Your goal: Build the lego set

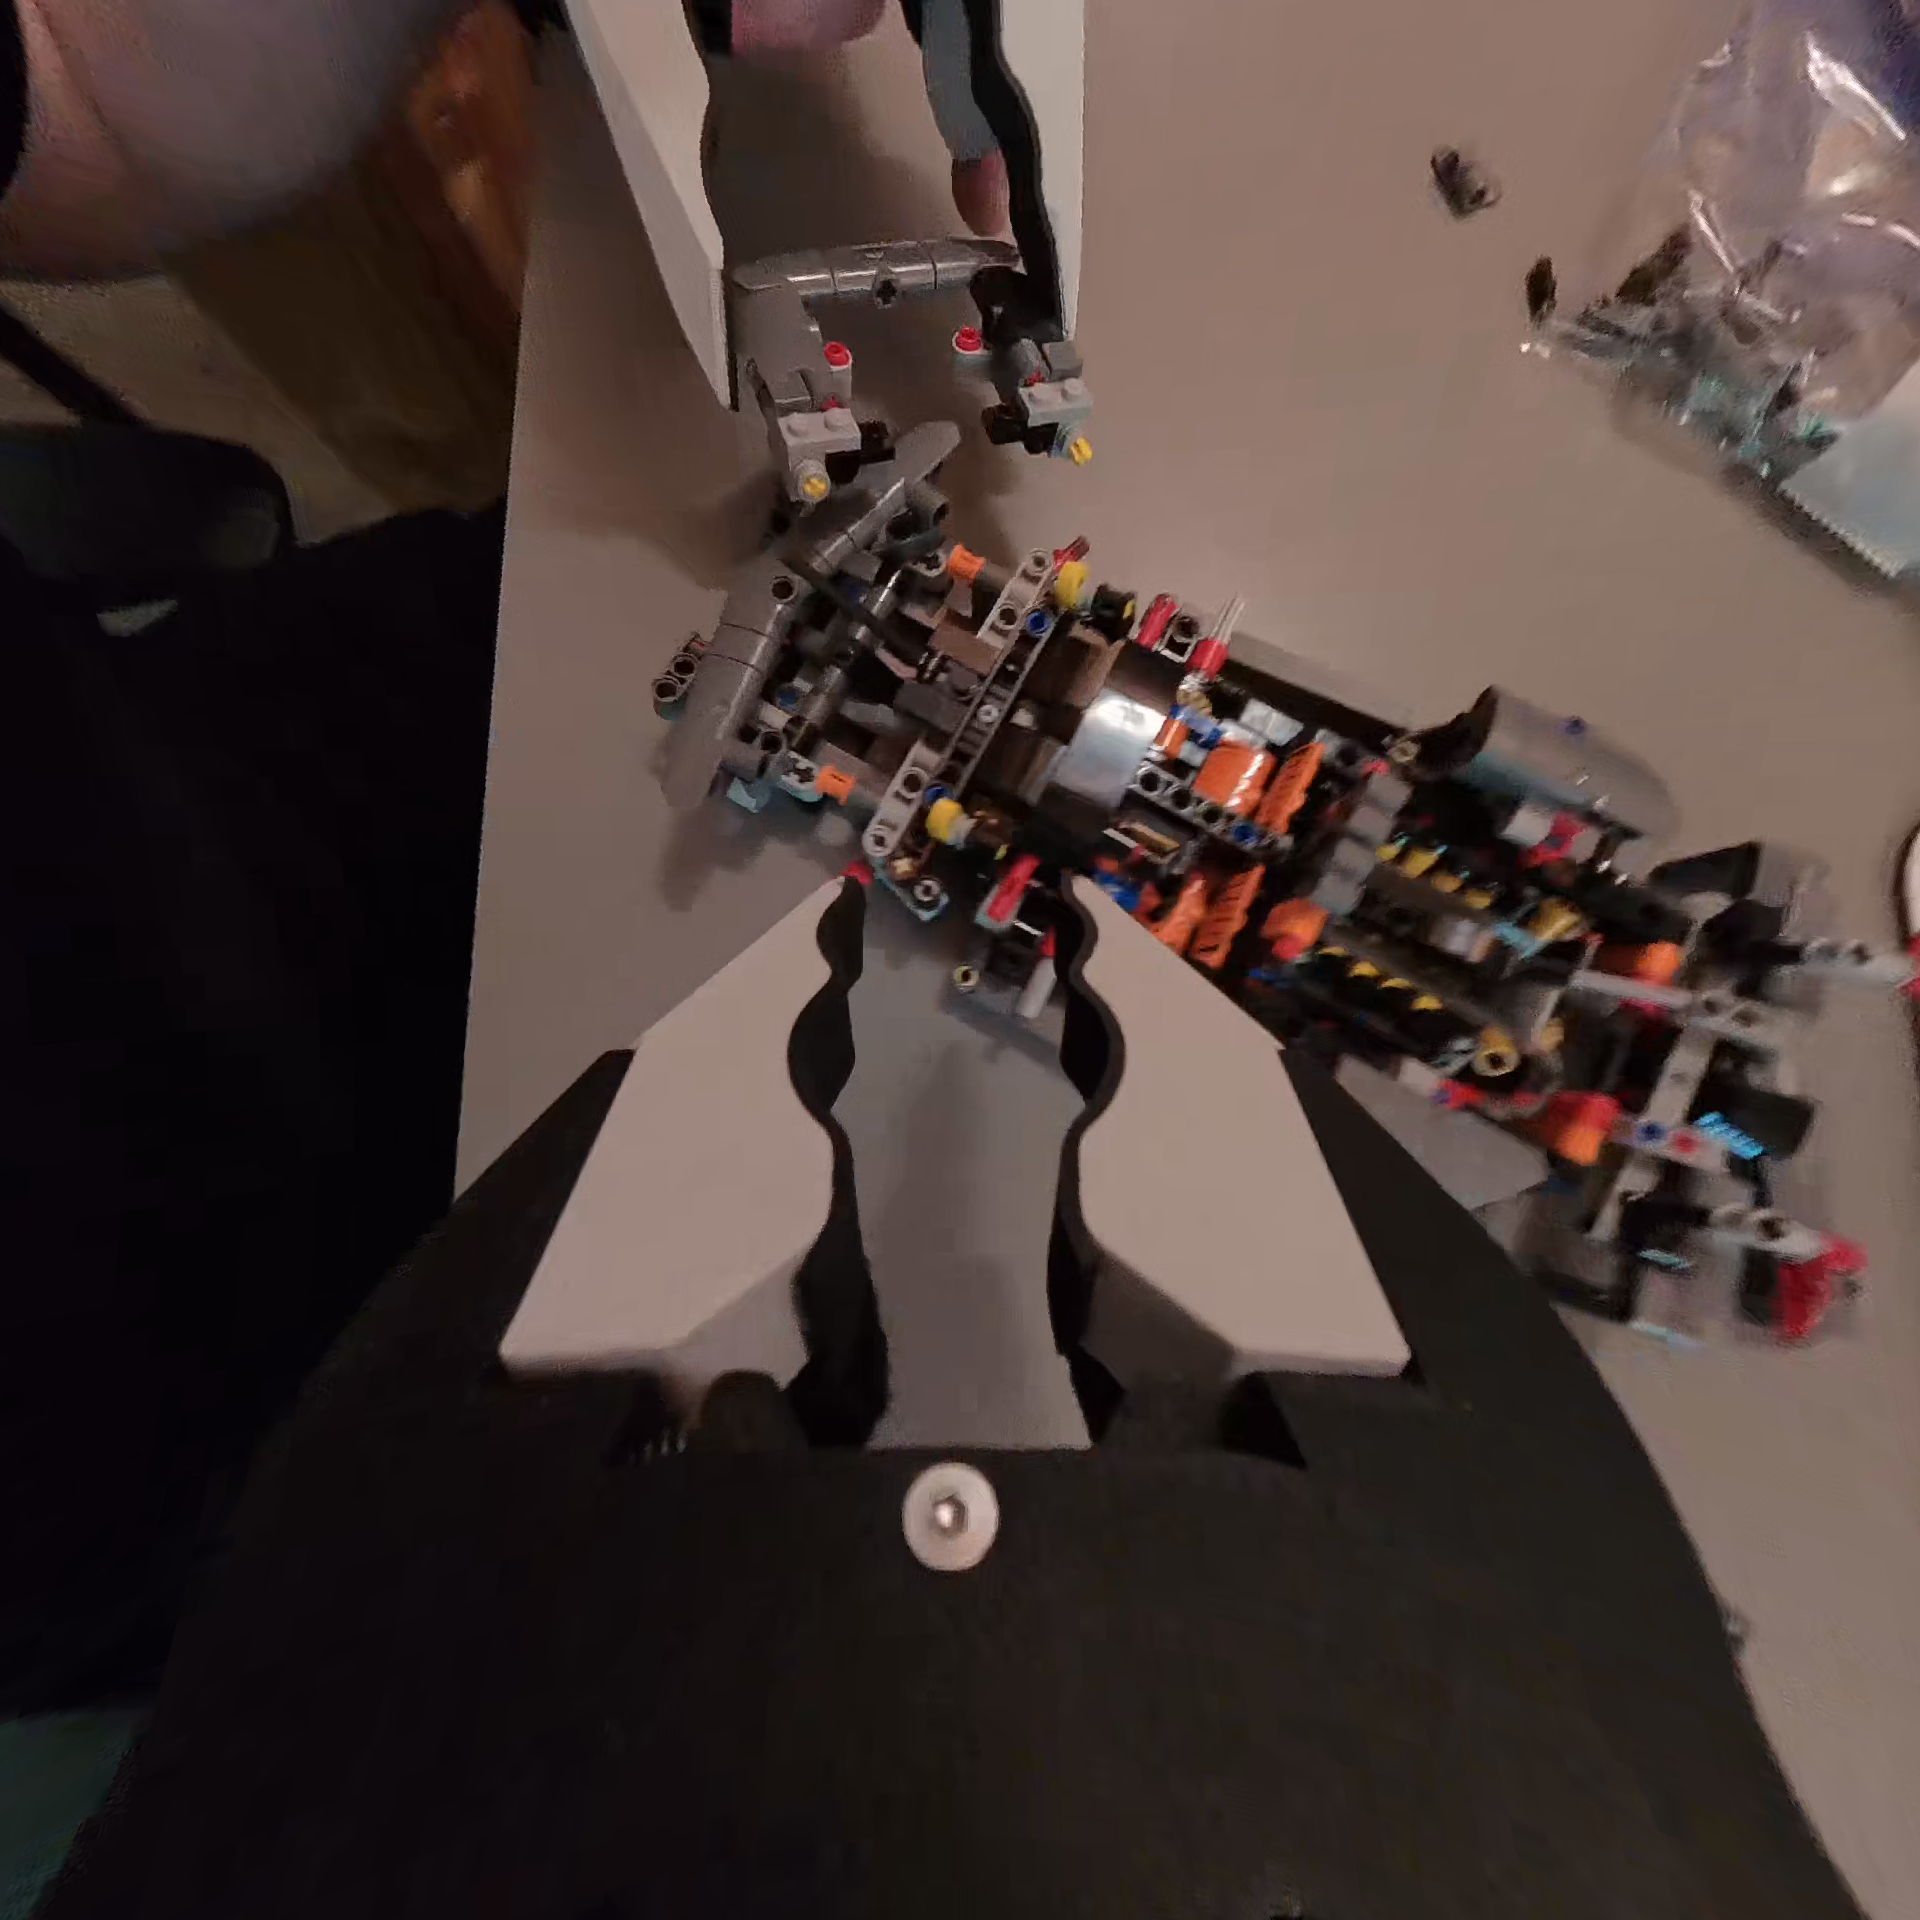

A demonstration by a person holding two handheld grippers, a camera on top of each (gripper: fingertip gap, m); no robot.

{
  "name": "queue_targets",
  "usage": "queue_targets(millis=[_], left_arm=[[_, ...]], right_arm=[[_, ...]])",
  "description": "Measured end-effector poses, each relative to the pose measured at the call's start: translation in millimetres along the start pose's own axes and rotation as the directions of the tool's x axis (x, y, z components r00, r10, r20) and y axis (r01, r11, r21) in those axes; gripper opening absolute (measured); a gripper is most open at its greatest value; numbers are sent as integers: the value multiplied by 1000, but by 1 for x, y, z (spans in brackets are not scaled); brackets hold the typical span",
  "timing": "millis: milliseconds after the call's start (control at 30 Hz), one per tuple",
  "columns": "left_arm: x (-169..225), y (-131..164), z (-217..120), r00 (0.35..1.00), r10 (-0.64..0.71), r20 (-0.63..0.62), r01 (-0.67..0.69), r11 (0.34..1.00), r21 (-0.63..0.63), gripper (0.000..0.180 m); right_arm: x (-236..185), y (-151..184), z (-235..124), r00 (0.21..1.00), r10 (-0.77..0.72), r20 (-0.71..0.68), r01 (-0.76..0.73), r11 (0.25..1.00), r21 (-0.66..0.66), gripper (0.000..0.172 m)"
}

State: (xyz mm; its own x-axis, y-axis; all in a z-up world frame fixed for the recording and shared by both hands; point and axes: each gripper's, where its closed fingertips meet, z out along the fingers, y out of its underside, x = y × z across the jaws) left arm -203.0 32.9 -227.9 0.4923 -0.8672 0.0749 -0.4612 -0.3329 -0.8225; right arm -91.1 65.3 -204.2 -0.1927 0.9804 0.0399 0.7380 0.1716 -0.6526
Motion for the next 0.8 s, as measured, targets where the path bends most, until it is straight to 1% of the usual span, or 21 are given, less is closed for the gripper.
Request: queue_targets(millis=[100, 200, 267, 400, 467, 633, 700, 800], left_arm=[[4, 3, 4, 1000, -1, -29, 1, 1000, -14, 77], [11, 5, 10, 998, 7, -55, -9, 999, -37, 77], [12, 7, 13, 999, 10, -51, -13, 999, -52, 77], [19, 6, 19, 997, -1, -75, -2, 999, -42, 77], [22, 5, 23, 997, 4, -72, -7, 999, -45, 77], [34, 2, 31, 998, 24, -63, -27, 998, -54, 77], [36, 1, 34, 998, 25, -61, -29, 998, -59, 77], [38, -1, 37, 998, 33, -55, -36, 998, -58, 77]], right_arm=[[-4, 8, 11, 990, 89, -108, -85, 996, 38, 33], [-6, 5, 20, 973, 185, -138, -169, 978, 120, 31], [-5, 7, 25, 963, 206, -175, -186, 975, 125, 29], [-1, 2, 24, 936, 284, -207, -241, 948, 209, 21], [-1, 6, 23, 929, 308, -204, -264, 940, 215, 20], [-1, 16, 16, 924, 286, -255, -232, 947, 223, 13], [-1, 18, 14, 922, 297, -248, -240, 942, 235, 13], [0, 20, 11, 915, 351, -198, -291, 916, 278, 13]])
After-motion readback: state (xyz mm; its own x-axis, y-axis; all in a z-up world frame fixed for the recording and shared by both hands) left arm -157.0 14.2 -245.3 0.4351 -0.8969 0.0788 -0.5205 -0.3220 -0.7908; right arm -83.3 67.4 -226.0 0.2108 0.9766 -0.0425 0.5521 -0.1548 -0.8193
